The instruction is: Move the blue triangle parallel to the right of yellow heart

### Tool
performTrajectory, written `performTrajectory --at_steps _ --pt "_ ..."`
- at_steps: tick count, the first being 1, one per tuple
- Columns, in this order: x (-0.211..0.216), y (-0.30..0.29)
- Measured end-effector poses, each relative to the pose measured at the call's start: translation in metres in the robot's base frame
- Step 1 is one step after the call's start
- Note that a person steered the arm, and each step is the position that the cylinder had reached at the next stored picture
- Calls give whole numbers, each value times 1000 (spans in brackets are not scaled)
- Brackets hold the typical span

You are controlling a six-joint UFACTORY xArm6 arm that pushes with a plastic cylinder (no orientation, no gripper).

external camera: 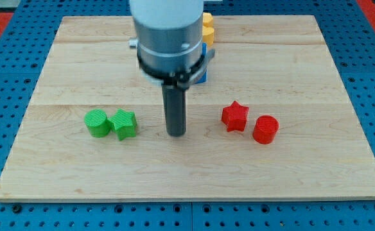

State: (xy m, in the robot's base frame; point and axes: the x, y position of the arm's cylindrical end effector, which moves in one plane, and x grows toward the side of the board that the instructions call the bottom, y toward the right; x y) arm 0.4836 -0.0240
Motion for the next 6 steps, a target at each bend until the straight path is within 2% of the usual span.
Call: performTrajectory --at_steps 2,3,4,6 --pt "-71 -6" --pt "-126 -6" --pt "-160 -14" --pt "-182 66"
